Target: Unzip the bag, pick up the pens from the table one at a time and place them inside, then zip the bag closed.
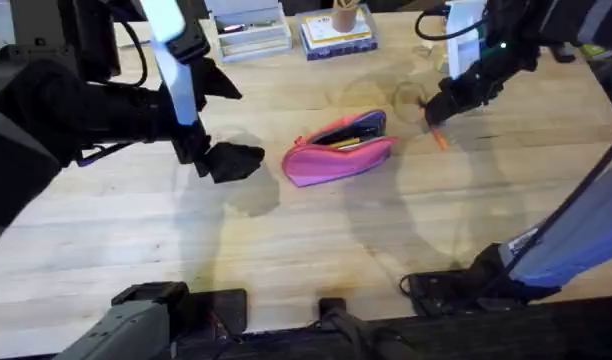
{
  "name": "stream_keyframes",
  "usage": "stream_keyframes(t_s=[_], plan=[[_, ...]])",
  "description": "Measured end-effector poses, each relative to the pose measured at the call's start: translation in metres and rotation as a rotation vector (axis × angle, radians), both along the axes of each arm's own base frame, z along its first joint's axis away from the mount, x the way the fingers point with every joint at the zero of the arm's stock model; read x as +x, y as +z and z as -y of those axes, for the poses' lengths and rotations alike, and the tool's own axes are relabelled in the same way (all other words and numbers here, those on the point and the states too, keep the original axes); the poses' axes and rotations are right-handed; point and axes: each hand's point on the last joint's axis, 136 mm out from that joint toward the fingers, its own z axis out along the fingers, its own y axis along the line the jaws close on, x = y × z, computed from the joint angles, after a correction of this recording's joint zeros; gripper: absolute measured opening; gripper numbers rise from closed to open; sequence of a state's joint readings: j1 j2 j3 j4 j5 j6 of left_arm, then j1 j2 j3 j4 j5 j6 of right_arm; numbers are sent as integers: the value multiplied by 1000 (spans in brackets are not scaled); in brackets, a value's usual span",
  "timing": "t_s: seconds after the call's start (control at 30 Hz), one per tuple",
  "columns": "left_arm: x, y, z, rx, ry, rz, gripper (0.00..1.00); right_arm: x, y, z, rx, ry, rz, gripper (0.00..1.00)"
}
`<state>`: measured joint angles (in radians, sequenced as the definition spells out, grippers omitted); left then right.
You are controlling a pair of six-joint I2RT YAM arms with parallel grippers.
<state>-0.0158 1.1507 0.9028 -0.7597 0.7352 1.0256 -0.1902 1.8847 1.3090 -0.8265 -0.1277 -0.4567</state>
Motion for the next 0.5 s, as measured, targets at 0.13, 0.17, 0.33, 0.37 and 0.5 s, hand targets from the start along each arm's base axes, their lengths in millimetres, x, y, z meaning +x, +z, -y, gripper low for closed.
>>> stream_keyframes(t_s=[0.13,0.17,0.33,0.37,0.5], plan=[[0,0,0,0,0,0,994,1,0,0,0,-1,4,41],[0,0,0,0,0,0,994,1,0,0,0,-1,4,40],[0,0,0,0,0,0,993,2,2,0,1,-1,4,33],[0,0,0,0,0,0,993,1,2,-1,4,0,2,32],[0,0,0,0,0,0,993,8,8,-1,4,-1,20,32]])
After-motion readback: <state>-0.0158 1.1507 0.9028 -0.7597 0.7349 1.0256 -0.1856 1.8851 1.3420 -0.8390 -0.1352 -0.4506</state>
